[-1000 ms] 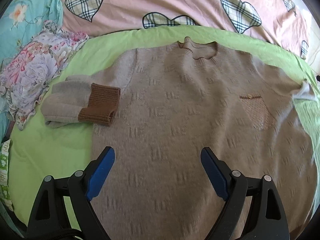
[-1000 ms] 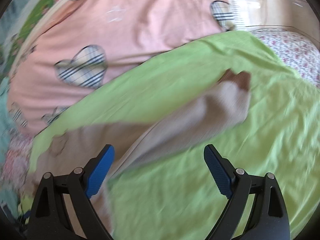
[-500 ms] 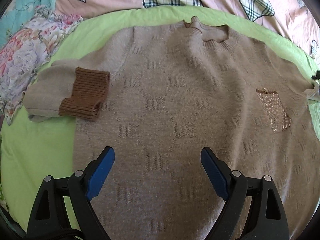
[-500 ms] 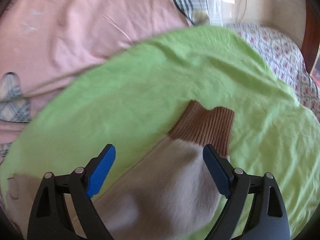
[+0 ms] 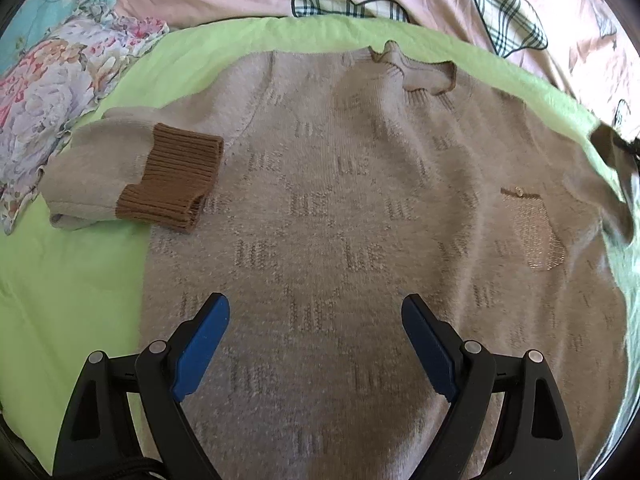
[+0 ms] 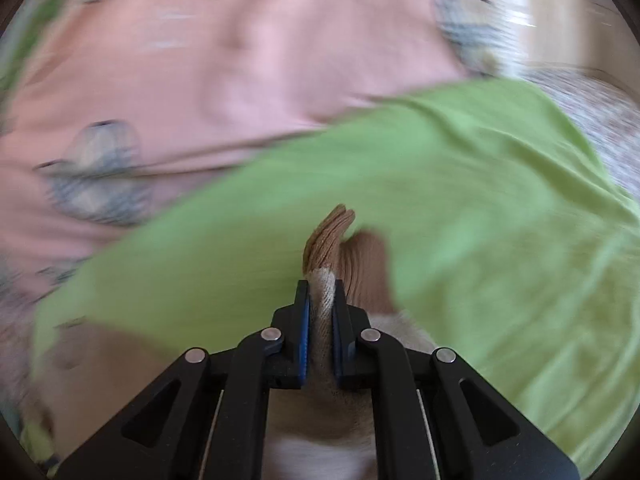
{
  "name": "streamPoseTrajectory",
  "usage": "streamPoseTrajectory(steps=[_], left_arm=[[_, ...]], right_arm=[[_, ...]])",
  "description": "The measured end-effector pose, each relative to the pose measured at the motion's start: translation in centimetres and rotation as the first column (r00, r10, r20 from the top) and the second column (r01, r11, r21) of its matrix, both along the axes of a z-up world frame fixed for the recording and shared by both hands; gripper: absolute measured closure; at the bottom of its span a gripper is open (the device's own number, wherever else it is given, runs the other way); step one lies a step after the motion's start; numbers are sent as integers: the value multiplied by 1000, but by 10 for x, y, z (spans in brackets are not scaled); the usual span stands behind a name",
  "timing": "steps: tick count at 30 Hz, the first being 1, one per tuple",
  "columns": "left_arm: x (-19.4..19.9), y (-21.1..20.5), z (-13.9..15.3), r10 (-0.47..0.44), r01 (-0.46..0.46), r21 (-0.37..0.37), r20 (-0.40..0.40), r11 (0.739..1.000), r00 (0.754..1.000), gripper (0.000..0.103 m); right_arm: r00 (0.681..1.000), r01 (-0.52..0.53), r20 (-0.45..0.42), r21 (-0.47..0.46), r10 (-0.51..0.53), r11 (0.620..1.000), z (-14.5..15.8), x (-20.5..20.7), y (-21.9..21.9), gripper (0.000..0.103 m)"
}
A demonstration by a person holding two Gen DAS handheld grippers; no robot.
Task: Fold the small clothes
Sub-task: 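Carry the held sleeve across the body with the right gripper while the left gripper grasps the other cuff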
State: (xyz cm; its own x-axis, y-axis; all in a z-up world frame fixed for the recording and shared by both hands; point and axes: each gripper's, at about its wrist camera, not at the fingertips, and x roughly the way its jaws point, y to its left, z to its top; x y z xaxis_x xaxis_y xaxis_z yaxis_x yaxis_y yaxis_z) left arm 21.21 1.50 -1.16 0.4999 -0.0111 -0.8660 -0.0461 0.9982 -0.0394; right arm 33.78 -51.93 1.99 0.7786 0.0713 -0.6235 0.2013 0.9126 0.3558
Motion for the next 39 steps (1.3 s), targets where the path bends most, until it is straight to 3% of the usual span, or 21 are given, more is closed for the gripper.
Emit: streamPoseTrajectory(steps=[4,10,20,24,26,28,30,36,38,39], left_arm=[[-8,8,7,9,-8,-42,16,999,1000,15],[-15,27,9,39,-35,-159,20,987,999,15],[-21,58,15,62,-38,-307,67,951,996,14],[-10,64,9,44,-13,-379,72,925,996,14],[2,64,2,28,-2,-421,56,907,998,14],[17,64,-6,16,3,-469,36,883,999,14],[35,63,-14,10,4,-519,24,855,1000,14],[78,62,-21,26,5,-596,43,803,999,13],[91,62,-22,22,21,-614,63,789,998,21],[97,60,-22,14,36,-616,75,787,997,49]], right_arm=[[968,-243,86,75,236,967,10,6,87,93],[848,-527,164,165,504,834,26,3,220,93],[694,-719,148,206,705,664,-12,-13,386,93],[667,-734,85,246,740,633,-34,-6,418,88],[670,-724,56,271,741,634,-43,-7,420,80],[681,-713,75,296,729,636,-43,-12,412,62],[696,-701,99,310,711,643,-38,-18,401,56],[793,-602,138,323,593,730,-20,-47,334,55],[829,-556,140,320,542,767,-16,-59,311,54],[844,-534,144,322,517,782,-15,-64,300,53]])
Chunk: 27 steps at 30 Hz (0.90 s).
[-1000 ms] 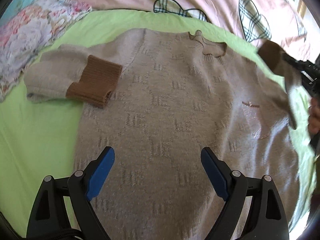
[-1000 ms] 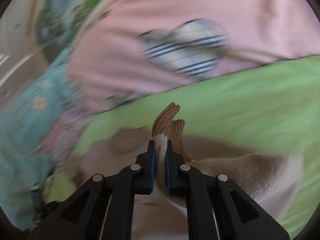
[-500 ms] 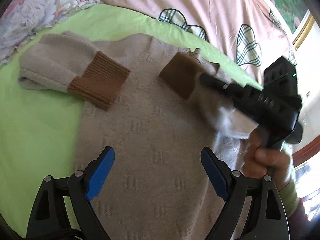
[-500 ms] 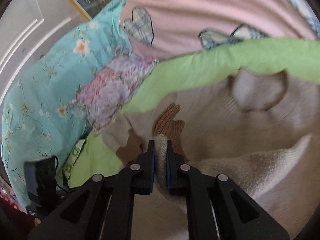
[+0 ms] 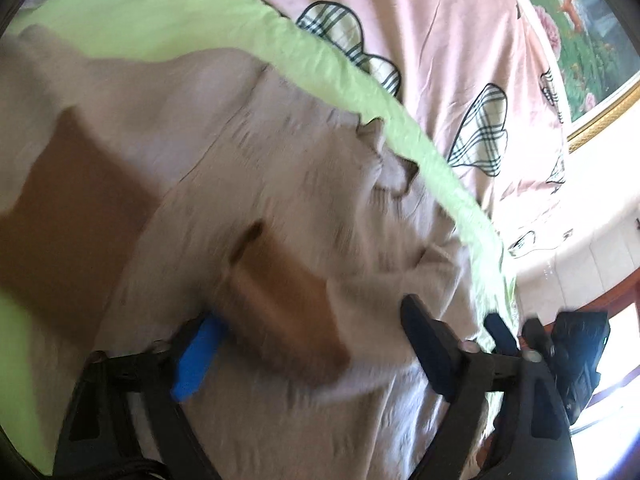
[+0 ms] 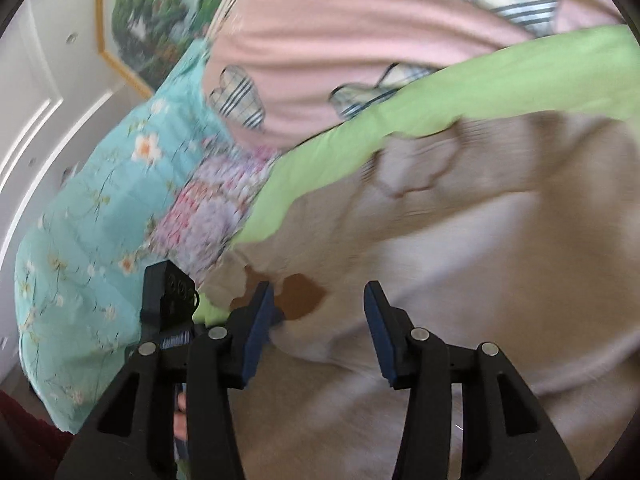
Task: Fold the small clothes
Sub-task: 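Carry the held sleeve across the body with the right gripper while the left gripper grasps the other cuff, then fold the held sleeve across the chest with the left gripper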
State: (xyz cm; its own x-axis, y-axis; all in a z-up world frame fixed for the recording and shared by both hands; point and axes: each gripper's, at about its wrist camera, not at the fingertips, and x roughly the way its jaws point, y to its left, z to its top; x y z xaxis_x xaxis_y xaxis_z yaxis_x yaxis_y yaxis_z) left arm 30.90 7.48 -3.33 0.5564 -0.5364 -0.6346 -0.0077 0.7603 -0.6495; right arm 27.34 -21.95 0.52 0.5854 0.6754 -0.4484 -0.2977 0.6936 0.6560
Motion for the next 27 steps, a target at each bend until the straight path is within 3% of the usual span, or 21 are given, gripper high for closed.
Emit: streamPoseTrajectory(steps=[1,3,6,7,10,14,16,18,20,22,27], left_arm=[[5,-4,0,-30,30,-2,12,1000,999,95],[6,-9,7,-53,52,25,36,998,998,96],[-18,4,32,19,-34,82,183,996,983,96],[-22,11,33,46,-61,75,192,995,980,96],[-23,31,16,100,-107,45,125,993,987,91],[-11,35,-10,78,-79,15,20,997,997,76],[-8,29,-14,61,-62,32,27,998,998,78],[-7,17,-8,46,-53,119,64,991,997,97],[-14,20,-3,71,-87,164,99,983,993,97],[-19,29,-1,104,-122,150,119,981,987,98],[-26,27,3,65,-91,196,132,976,989,98]], right_arm=[[1000,25,0,3,-25,1000,2,-3,-8,52],[997,82,-1,11,-82,997,5,-11,-27,51],[987,159,14,-17,-159,987,6,-23,-53,50],[983,183,20,-33,-182,983,5,-26,-62,49],[968,250,12,-70,-250,966,1,-27,-84,48],[941,329,-19,-174,-337,928,-6,-16,-105,48],[927,358,-21,-244,-374,901,-8,-8,-110,48],[921,362,-39,-288,-388,887,-12,3,-115,46],[918,349,-66,-330,-390,877,-18,18,-118,46],[918,334,-89,-350,-386,875,-25,28,-120,45],[919,270,-168,-390,-356,880,-50,56,-116,42]])
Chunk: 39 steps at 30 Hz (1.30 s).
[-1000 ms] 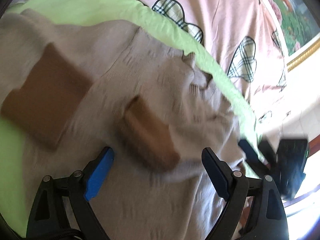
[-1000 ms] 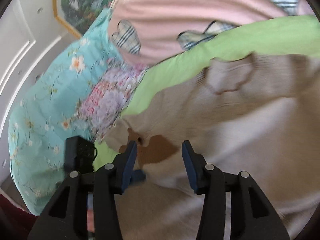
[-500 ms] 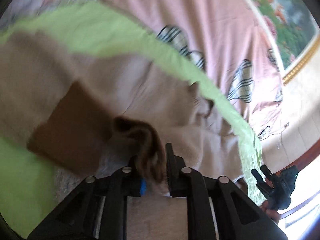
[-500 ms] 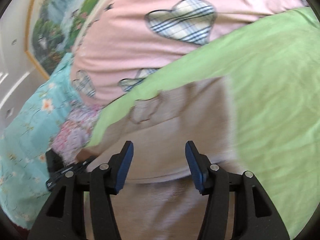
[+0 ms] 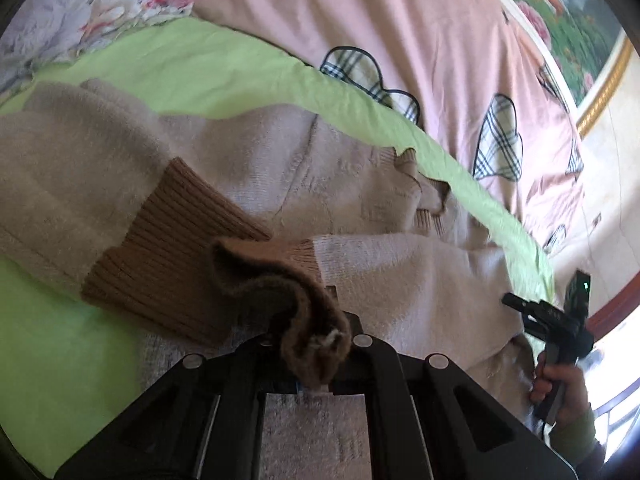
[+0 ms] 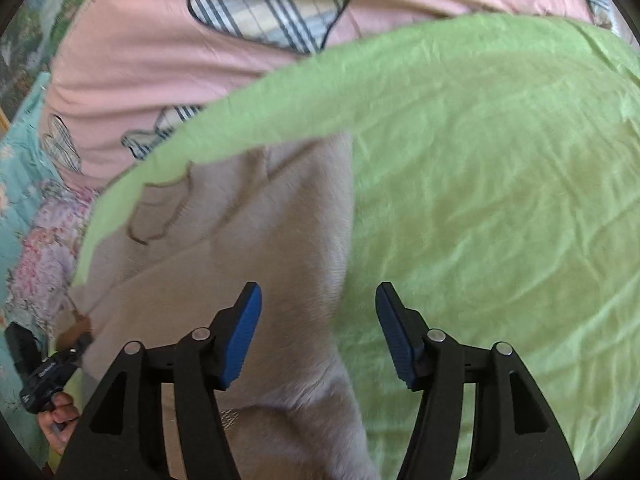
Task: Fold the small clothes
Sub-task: 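Fold the held sleeve across the chest with the left gripper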
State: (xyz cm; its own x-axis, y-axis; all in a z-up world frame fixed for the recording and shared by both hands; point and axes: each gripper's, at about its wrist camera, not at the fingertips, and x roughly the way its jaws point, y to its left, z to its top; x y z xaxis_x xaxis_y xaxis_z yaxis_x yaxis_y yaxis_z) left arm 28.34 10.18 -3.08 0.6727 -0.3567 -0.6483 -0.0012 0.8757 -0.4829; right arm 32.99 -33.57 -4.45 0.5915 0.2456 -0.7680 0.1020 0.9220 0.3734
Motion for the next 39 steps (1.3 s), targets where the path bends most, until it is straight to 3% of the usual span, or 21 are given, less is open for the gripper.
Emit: streamPoseTrajectory(steps=[1,2,3,7,12,14,15,21,25,26,31,33,37,38,39], left_arm=[[-1,-1,2,-2,1,9,6,1000,1000,98],[0,-4,5,-4,4,12,13,1000,1000,98],[-2,-3,8,-9,9,10,21,1000,1000,98],[-2,-9,11,-21,19,61,38,998,999,98],[-2,3,-9,19,-18,44,-38,999,999,96],[-6,8,-7,8,-6,37,-49,999,999,92],[-11,10,-3,7,-5,48,-48,999,999,87],[-52,32,19,27,-27,112,-1,993,1000,76],[-62,36,32,31,-40,218,47,975,998,50],[-61,37,34,27,-40,250,55,967,998,50],[-51,33,34,-81,44,437,67,899,994,43],[-49,28,30,-168,119,503,53,856,984,37],[-41,18,12,-293,232,651,-14,723,956,36],[-36,18,6,-294,239,673,-34,700,955,36],[-32,20,3,-288,237,681,-40,693,957,35]], right_arm=[[1000,-20,-11,0,20,1000,-4,4,3,46],[999,-42,-14,-16,42,999,-5,6,7,57],[998,-56,-21,-17,56,998,-2,8,7,92],[999,-17,44,-117,23,993,23,0,-1,94],[1000,-28,-7,-163,27,986,11,4,2,94],[1000,-14,-22,-178,10,984,7,4,3,85],[1000,6,-17,-183,-10,983,9,1,1,77],[996,0,94,-65,6,998,36,-35,8,65],[991,-67,113,-4,67,998,43,-63,36,61],[991,-83,109,8,82,996,43,-66,44,61],[988,-135,85,92,127,987,35,-90,72,56],[988,-145,72,119,137,982,32,-99,80,55],[988,-152,45,142,147,978,22,-104,90,55],[988,-152,36,153,149,976,19,-104,92,55],[989,-151,28,159,148,976,17,-103,93,55]])
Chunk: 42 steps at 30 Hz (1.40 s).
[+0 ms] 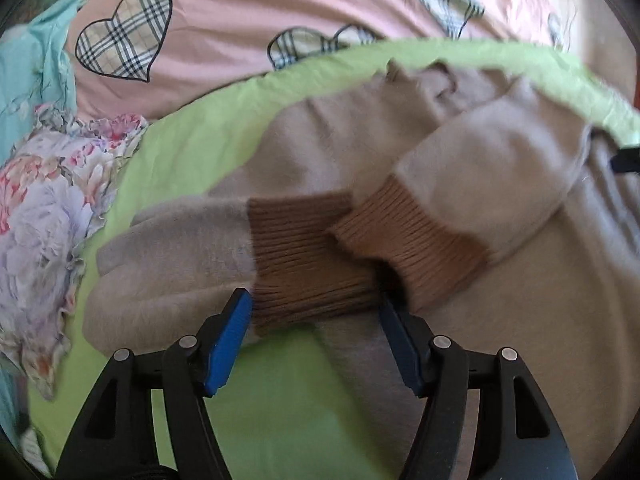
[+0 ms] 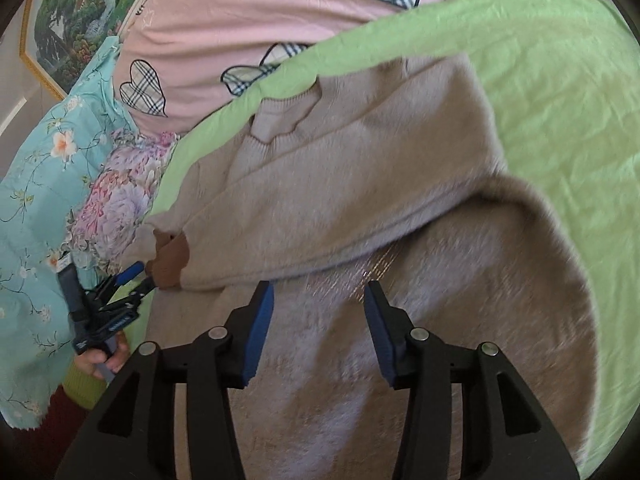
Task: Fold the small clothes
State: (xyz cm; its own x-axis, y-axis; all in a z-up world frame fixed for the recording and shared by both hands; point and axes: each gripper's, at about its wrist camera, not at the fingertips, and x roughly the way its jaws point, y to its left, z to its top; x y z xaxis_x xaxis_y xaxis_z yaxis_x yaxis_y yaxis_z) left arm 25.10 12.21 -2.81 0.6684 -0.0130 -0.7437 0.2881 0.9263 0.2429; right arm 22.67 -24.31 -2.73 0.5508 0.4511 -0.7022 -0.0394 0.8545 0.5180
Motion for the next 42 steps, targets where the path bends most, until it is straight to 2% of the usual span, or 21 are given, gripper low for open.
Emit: streamPoseTrajectory(steps=[2,3,5,6,7,10,12,14,15,18,21,27,30,34,37,39,41,42], left_arm=[[4,4,-1,-1,1,-15,2,1000,1000,42],[8,8,-1,19,-19,-17,11,1000,1000,58],[14,16,2,49,-48,-71,7,996,999,74],[17,18,7,71,-69,-99,17,993,997,89],[18,23,10,89,-85,-129,21,988,996,92],[12,41,30,151,-130,-281,55,951,987,96],[4,51,49,196,-150,-390,80,909,977,97],[-2,51,68,214,-143,-471,100,870,972,97],[-4,49,75,213,-133,-493,111,860,971,97],[-6,21,99,178,-67,-577,137,814,975,97],[0,-21,110,109,4,-624,143,782,984,97],[23,-120,93,-27,87,-635,104,768,994,97],[33,-160,76,-74,102,-617,71,781,995,97],[48,-192,53,-90,84,-596,19,799,996,97],[55,-207,31,-100,69,-559,-25,826,995,94],[57,-209,18,-113,56,-556,-69,829,991,83],[50,-201,12,-127,49,-570,-98,820,987,73],[46,-197,12,-127,44,-569,-106,821,986,60]], right_arm=[[1000,5,-11,7,-5,1000,-3,2,2,55],[1000,6,-13,12,-6,1000,-4,2,3,55],[1000,7,-15,13,-7,1000,-5,2,4,55],[1000,7,-15,11,-6,1000,-5,2,6,55],[1000,6,-15,10,-6,1000,-5,2,7,55],[1000,4,-18,8,-4,1000,-7,2,8,55],[1000,2,-14,21,-1,1000,-6,0,9,55],[1000,0,-5,28,0,1000,-4,-2,8,55],[1000,-1,4,32,0,999,-2,-3,8,55],[1000,0,28,44,-1,999,5,-5,7,55],[998,16,51,58,-19,998,12,-8,0,55],[994,73,72,63,-78,995,19,-17,-25,55],[991,106,71,66,-111,992,19,-22,-42,55],[987,144,68,70,-149,987,16,-26,-59,55],[984,159,64,82,-164,984,13,-24,-64,55],[984,159,62,96,-165,983,12,-20,-62,55],[986,149,61,107,-156,983,12,-13,-58,55],[987,143,61,111,-150,984,12,-10,-55,55]])
